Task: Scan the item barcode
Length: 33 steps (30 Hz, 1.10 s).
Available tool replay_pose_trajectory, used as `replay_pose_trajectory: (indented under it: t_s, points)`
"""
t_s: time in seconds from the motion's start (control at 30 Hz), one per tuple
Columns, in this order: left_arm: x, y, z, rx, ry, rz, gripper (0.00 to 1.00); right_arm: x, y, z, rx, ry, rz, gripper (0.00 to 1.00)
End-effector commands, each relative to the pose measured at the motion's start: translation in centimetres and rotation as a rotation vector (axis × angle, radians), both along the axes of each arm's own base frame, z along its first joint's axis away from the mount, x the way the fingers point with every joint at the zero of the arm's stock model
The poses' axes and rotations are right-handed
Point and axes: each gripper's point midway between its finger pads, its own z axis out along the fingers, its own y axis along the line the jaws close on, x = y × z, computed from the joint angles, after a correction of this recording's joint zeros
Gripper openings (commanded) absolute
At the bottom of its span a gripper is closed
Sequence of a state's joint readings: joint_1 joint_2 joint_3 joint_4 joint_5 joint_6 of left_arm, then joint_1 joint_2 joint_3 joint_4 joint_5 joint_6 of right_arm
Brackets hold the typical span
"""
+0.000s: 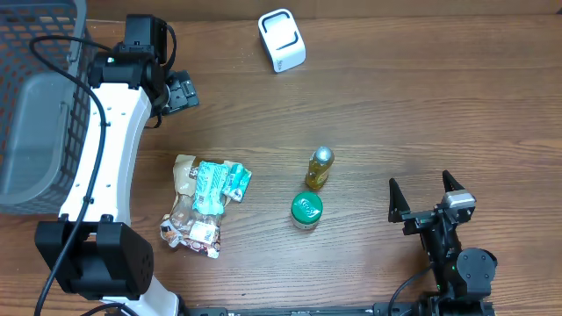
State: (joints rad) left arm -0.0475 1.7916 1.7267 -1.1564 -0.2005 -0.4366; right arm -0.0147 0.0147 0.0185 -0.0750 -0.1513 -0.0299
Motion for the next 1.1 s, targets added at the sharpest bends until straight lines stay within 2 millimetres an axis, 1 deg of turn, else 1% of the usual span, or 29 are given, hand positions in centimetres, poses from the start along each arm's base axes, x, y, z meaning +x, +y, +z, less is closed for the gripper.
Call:
replay_pose_trajectory:
  t_s: [0.0,0.23,0.27,0.37,0.4,0.43,0.77,0.8,0.9,0.97,1.07]
  points:
    - [0.0,-0.1,0.8,-0.006,-0.018,-0.016,1.0,0.0,-0.2,-0.1,-0.005,-0.006,-0.009,1.0]
    - [0.0,-0.1,0.8,-0.006,-0.018,-0.016,1.0,0.0,-0.3,-0.1,-0.005,-0.006,-0.013,1.0]
    - [0.0,-0.2,0.8,-0.006,-0.017,-0.016,1.0,0.1,-0.7,-0.1,-0.006,-0.007,-0.04,1.0]
    - [0.0,-0.2,0.8,-0.006,-0.017,-0.016,1.0,0.1,-4.2,-0.1,-0.008,-0.008,-0.244,1.0]
    - [0.0,-0.2,0.8,-0.006,-0.017,-0.016,1.0,0.1,-4.9,-0.1,-0.009,-0.006,-0.284,1.0]
    - [0.0,-0.2,0.8,-0.006,-0.018,-0.016,1.0,0.0,-5.2,-0.1,-0.009,-0.008,-0.301,1.0]
    - [0.0,-0.2,0.8,-0.006,-0.018,-0.016,0.99,0.1,-4.9,-0.1,0.0,-0.007,-0.282,1.0]
    - [0.0,-0.1,0.8,-0.006,-0.017,-0.016,1.0,0.1,-4.5,-0.2,0.004,-0.005,-0.262,1.0]
    - [0.0,-0.1,0.8,-0.006,-0.018,-0.016,1.0,0.2,-2.4,-0.5,0.031,0.011,-0.139,1.0]
    - [0.0,-0.2,0.8,-0.006,-0.017,-0.016,1.0,0.1,-1.4,-0.3,0.032,0.006,-0.077,1.0]
    - [0.0,-0.2,0.8,-0.006,-0.018,-0.016,0.99,0.1,-0.9,-0.3,0.032,0.004,-0.051,1.0]
